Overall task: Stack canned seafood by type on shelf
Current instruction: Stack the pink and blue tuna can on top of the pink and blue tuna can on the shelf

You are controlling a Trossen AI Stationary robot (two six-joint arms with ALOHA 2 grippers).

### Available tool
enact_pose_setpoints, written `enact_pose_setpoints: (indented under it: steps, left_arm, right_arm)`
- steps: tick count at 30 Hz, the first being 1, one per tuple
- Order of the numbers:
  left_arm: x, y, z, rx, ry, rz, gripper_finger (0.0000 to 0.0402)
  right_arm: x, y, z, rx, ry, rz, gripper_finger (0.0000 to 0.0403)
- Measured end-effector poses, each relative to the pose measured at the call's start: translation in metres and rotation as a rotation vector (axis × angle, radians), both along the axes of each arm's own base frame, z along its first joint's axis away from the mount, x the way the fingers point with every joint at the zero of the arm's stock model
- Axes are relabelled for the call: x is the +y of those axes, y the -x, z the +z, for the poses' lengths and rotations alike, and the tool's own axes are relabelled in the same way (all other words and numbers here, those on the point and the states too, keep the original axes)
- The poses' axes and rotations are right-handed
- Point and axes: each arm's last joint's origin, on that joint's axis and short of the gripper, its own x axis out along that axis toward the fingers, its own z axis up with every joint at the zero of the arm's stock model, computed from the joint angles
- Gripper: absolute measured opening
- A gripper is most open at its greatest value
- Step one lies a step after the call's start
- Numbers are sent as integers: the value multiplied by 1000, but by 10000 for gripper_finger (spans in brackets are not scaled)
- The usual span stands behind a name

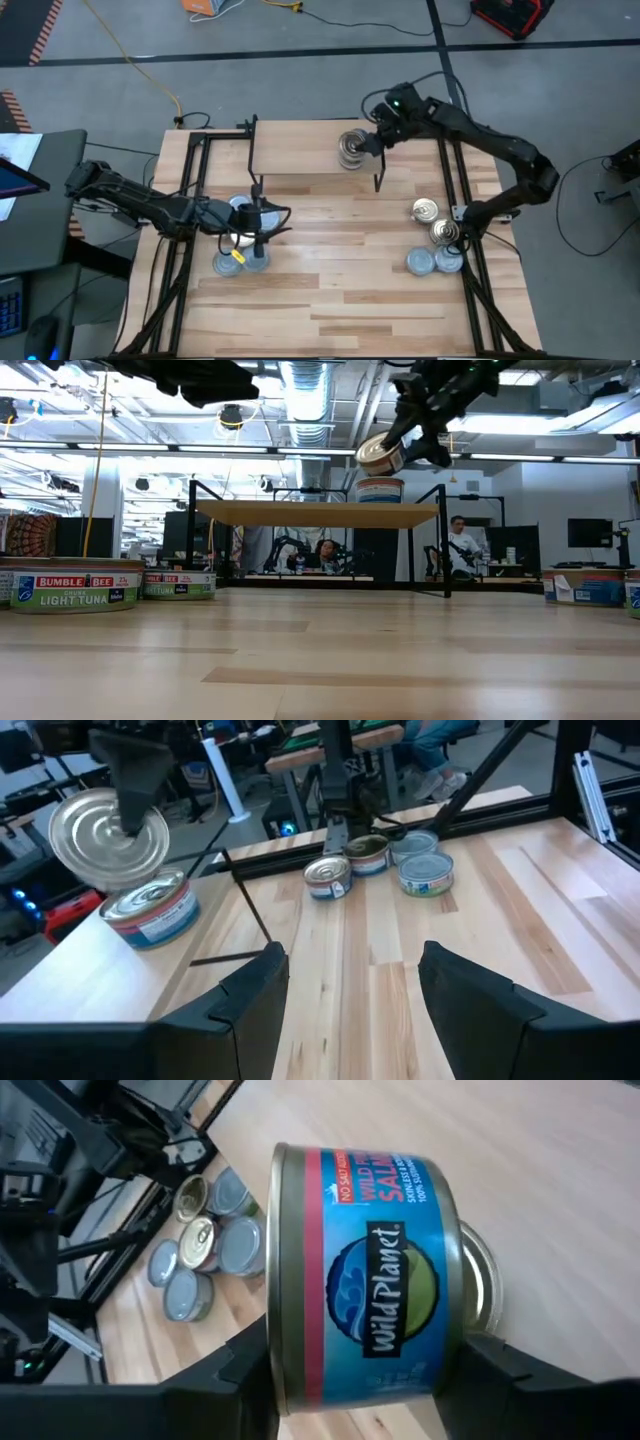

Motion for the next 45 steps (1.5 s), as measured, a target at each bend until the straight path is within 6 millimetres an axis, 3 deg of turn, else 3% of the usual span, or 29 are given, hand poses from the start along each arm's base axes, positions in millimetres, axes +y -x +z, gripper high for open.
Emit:
enact_pose_setpoints:
  steps: [10,20,45]
  left_arm:
    - [-1,0,-1,5,15,-10,214]
    - [-6,2,-1,7,3,-36,214]
    - [-6,2,-1,12,1,-36,214]
  right_arm:
    - [-13,-20,-13,55,-79,43,239]
    - [-16,-18,10,4,-1,76,241]
    - [-33,-1,6,21,-104,16,240]
